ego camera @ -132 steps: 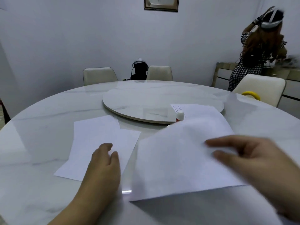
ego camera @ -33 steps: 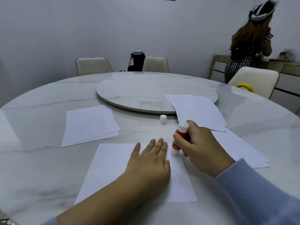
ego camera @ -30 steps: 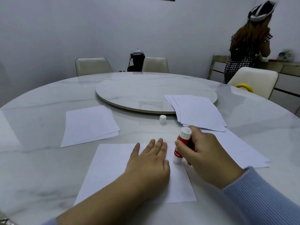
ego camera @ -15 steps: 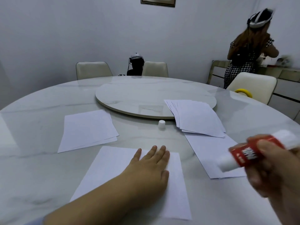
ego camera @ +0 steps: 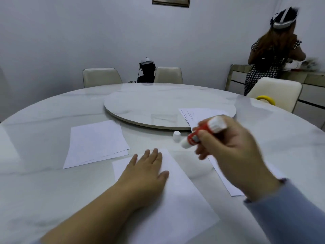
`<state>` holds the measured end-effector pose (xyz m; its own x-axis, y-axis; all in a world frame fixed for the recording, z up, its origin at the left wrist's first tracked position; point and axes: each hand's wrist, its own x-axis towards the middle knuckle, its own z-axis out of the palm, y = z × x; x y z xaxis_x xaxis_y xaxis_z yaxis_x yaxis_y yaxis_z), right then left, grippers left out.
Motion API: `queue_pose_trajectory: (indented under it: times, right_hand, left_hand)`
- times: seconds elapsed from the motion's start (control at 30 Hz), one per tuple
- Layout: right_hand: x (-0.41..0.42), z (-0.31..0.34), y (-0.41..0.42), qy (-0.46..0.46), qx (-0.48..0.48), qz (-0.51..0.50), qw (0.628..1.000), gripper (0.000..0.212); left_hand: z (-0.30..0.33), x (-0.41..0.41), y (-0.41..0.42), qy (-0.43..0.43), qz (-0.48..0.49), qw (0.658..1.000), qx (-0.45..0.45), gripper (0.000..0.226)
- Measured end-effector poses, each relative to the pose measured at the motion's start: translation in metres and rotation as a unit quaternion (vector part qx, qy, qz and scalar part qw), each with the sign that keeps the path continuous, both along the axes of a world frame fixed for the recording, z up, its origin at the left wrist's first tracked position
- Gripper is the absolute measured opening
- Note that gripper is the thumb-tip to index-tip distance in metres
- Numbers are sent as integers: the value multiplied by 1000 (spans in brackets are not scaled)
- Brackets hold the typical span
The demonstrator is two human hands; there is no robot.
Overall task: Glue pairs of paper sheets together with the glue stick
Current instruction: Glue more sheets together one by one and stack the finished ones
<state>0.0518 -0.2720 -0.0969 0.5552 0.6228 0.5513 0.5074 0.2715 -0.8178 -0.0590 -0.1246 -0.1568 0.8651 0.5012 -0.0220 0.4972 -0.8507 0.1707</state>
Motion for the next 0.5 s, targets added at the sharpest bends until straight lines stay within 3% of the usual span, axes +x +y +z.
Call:
queue_pose_trajectory:
  times: [0.17, 0.5]
  right_hand:
    - [21, -25, 57, -70, -154, -23, 985, 4]
    - [28, -38, 66, -162, -227, -41, 959, 13]
  left_hand:
    - [-4, -1, 3, 22, -35, 999, 2, 59]
    - [-5, 0, 2, 30, -31, 999, 0, 59]
